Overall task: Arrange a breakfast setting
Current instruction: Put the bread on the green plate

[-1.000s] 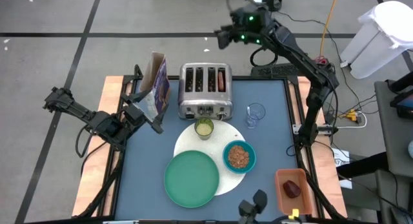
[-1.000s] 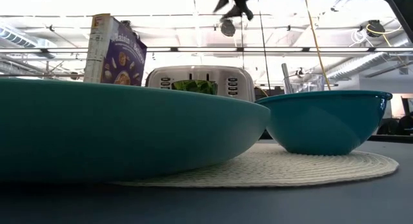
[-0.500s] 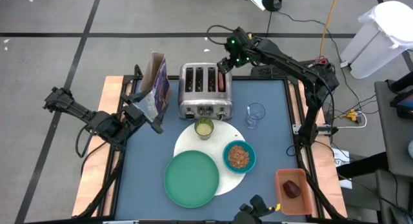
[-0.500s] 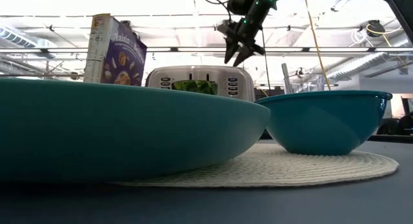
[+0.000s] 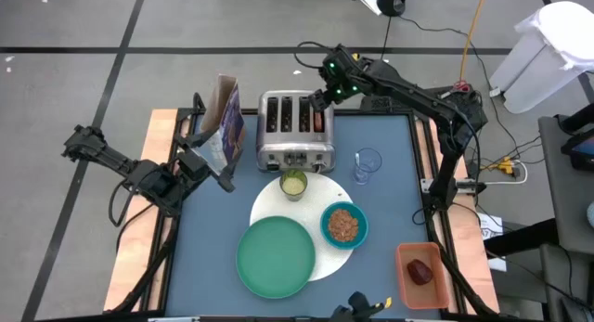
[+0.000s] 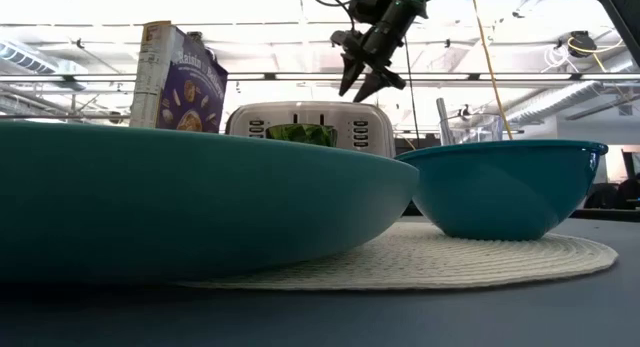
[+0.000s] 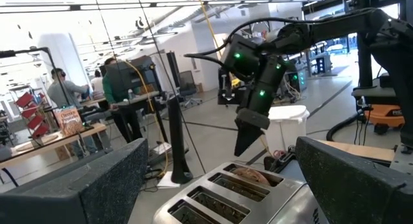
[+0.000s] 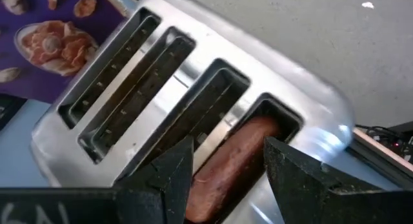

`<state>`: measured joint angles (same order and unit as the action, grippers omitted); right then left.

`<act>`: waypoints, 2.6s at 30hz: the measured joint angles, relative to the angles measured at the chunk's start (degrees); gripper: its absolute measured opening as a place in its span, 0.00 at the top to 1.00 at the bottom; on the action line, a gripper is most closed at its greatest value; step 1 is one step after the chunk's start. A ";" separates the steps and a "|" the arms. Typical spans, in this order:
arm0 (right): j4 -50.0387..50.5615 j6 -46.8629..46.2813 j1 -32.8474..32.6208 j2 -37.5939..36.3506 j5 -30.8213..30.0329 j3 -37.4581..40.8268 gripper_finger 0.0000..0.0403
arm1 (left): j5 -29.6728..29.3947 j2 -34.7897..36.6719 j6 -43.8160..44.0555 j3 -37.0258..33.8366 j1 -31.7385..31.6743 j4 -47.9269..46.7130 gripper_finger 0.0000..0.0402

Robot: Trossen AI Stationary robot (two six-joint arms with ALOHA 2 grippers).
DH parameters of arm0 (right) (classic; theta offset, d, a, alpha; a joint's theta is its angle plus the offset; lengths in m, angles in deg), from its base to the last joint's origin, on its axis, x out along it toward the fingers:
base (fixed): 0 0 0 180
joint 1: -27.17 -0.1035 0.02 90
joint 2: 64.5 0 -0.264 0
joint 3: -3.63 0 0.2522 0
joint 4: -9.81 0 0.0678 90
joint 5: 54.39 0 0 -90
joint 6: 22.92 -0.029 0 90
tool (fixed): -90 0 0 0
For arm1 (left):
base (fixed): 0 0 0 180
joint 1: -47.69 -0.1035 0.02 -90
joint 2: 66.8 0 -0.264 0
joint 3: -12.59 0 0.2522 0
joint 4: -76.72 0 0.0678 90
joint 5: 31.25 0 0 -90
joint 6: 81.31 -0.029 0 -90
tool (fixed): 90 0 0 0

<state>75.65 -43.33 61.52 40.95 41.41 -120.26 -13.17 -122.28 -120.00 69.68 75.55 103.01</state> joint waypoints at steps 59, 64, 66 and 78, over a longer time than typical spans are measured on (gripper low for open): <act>-7.09 -4.39 -4.16 -1.48 -11.91 9.57 0.93 | 0.01 0.00 -0.02 0.00 -0.02 0.01 0.02; -7.63 -4.41 -3.64 -4.78 -11.91 9.57 0.93 | 0.01 0.00 -0.04 0.00 -0.02 0.00 0.02; -7.71 -4.42 -3.60 -5.90 -11.91 9.57 0.93 | 0.02 0.00 -0.04 0.00 -0.02 0.02 0.02; -10.32 -4.42 -5.00 -14.34 -11.80 9.52 0.93 | 0.02 0.00 -0.02 0.00 -0.01 0.01 0.02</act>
<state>65.33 -47.74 56.52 26.61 29.61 -110.74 -13.15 -122.28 -120.03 69.68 75.54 103.03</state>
